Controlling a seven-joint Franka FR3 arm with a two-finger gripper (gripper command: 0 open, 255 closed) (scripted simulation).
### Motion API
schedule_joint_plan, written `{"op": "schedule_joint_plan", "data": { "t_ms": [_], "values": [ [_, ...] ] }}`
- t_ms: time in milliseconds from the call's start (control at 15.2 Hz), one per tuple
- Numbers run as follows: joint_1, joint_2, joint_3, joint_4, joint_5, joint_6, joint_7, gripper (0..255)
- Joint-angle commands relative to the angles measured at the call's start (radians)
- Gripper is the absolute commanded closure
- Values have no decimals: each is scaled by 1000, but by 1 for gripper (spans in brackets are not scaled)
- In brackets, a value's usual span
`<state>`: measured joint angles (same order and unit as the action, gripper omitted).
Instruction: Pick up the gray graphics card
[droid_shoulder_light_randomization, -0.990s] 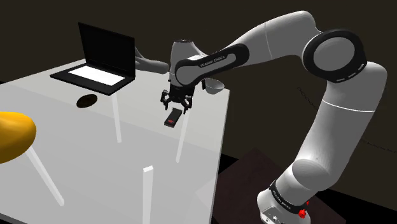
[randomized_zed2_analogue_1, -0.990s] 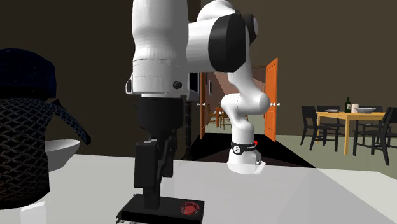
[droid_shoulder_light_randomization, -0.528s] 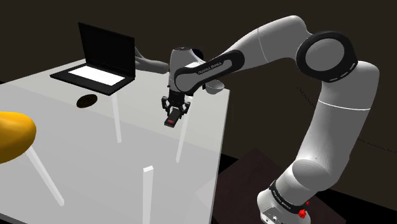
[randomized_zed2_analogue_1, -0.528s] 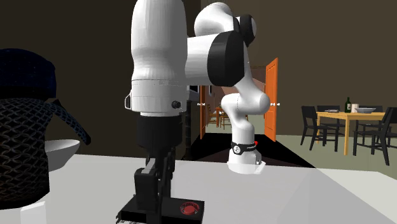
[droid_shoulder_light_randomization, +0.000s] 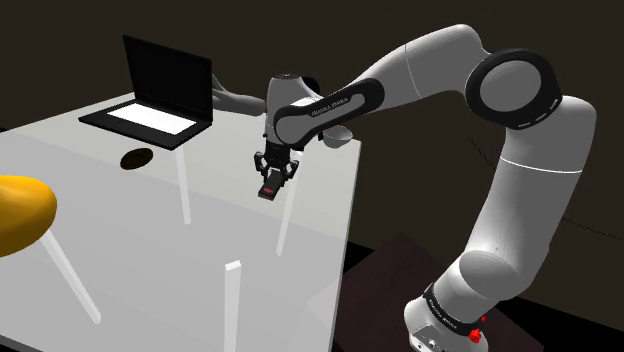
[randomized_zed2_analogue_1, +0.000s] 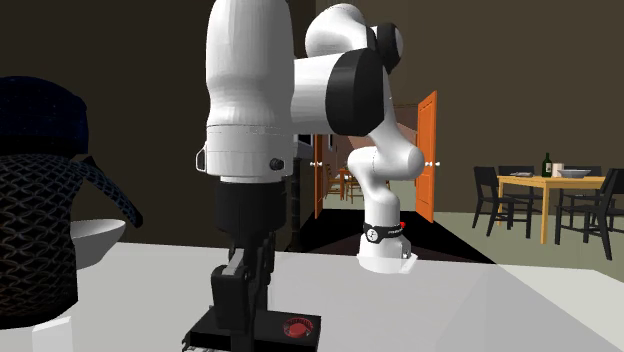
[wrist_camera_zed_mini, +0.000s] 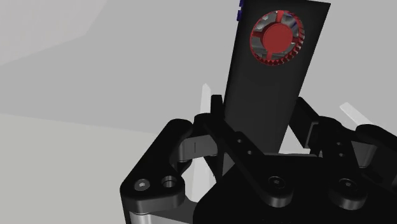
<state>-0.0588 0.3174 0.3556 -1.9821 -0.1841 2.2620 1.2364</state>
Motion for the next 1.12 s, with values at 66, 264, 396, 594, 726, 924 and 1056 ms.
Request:
{"op": "schedule_joint_plan", "data": {
  "t_ms": [66, 264, 396, 594, 726, 924, 1056],
  "values": [
    [-1, -7, 2, 1, 4, -8, -2, 255],
    [-4, -30, 7, 13, 16, -41, -11, 255],
    [-6, -45, 10, 22, 25, -64, -17, 255],
    [-9, -65, 14, 38, 36, -99, -25, 255],
    [-11, -78, 16, 49, 43, -122, -31, 255],
    [-13, -96, 18, 68, 53, -157, -38, 255],
    [-14, -103, 19, 76, 57, -171, -41, 255]
  ]
}}
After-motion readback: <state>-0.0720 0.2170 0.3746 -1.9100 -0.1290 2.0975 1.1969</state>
